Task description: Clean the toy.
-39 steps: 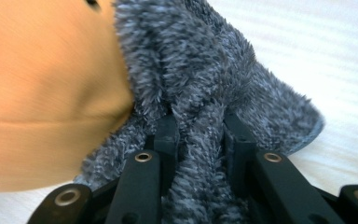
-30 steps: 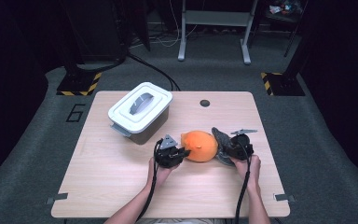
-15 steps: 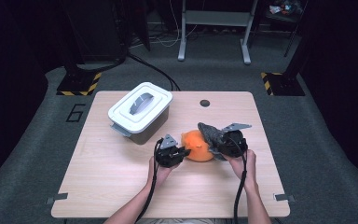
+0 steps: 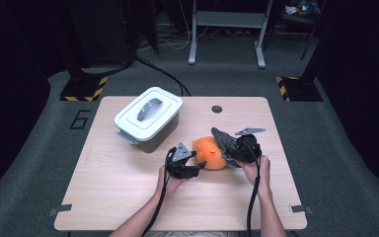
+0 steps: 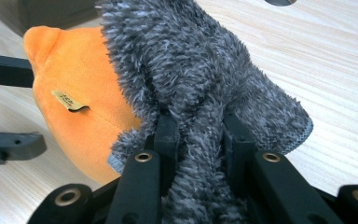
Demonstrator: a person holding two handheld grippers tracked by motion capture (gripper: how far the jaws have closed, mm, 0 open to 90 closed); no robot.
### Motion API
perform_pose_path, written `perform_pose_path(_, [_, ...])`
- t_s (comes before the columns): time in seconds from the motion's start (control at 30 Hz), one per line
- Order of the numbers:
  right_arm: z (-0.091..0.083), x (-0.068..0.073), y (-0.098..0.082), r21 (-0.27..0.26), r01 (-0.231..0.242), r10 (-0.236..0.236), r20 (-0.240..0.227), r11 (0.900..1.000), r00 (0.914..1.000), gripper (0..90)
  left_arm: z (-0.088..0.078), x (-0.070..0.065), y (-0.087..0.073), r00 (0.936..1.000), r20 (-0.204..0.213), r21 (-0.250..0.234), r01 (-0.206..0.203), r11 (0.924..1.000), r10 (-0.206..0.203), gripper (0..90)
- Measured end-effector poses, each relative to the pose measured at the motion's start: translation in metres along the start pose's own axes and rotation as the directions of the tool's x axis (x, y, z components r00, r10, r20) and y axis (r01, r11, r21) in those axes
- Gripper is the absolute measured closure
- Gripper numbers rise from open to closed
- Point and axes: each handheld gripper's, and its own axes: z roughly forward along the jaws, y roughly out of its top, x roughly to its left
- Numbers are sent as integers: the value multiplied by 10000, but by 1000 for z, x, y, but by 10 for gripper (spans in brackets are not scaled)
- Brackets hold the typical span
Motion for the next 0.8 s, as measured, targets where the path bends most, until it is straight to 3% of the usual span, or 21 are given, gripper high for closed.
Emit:
perform_pose_path(0.03, [0,2,1,13,-166,166,32,9999,9999,716,3,-2,-2,9984,-103,16,-550,9985,551,378])
perform_pose_path(0.07, [1,1,2,-4,-124,124,47,9999,9999,716,4,-1,-3,9973,-123,47,-725,9974,725,372])
perform_pose_path(0.2, [1,1,2,12,-183,182,70,9998,9998,716,8,-2,-5,9964,-180,-37,-832,9965,831,407])
perform_pose_path(0.37, [3,2,3,-32,-130,130,72,9999,9999,714,10,0,-6,9950,-311,77,-951,9954,953,565])
perform_pose_path(0.53, [2,5,3,-141,-67,70,159,9999,9998,716,10,1,-4,9974,-467,203,-540,9983,549,722])
perform_pose_path(0.63, [-8,9,4,-475,262,-242,418,9985,9988,716,8,4,-1,9996,-272,-6,-36,10000,36,752])
perform_pose_path(0.8, [-23,20,8,-784,519,-503,226,9956,9985,715,3,5,6,9983,55,-45,580,9983,-580,764])
